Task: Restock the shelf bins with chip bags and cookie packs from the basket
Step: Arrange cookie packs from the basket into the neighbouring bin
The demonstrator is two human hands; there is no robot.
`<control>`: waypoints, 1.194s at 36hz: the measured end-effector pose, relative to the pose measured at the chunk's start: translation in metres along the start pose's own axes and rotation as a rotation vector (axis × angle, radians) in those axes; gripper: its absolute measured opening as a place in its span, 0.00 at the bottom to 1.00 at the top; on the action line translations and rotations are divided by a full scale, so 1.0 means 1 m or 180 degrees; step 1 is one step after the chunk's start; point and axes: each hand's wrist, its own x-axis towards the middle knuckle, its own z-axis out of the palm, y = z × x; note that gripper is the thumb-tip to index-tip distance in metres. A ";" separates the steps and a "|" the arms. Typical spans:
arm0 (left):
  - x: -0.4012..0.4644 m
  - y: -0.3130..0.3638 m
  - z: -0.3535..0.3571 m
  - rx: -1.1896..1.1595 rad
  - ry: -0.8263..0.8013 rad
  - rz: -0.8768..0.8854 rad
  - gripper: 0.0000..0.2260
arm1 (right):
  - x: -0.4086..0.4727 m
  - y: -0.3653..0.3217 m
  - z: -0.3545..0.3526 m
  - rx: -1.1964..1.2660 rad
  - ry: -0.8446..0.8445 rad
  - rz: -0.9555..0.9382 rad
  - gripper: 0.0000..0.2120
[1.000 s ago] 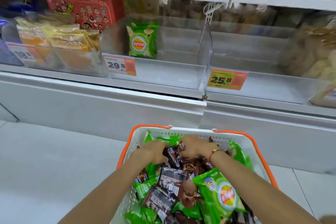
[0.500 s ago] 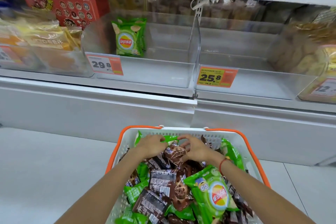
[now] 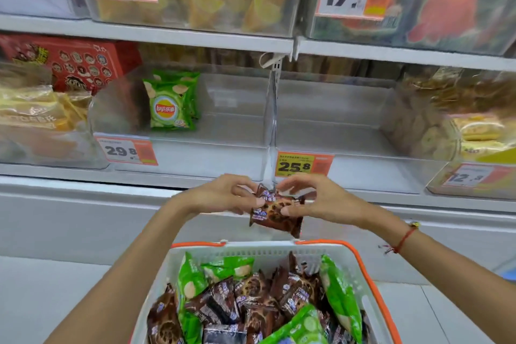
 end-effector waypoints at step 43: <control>0.095 0.057 -0.034 -0.0285 0.1584 0.1415 0.19 | 0.237 0.078 -0.115 -0.3288 0.1351 -0.0587 0.17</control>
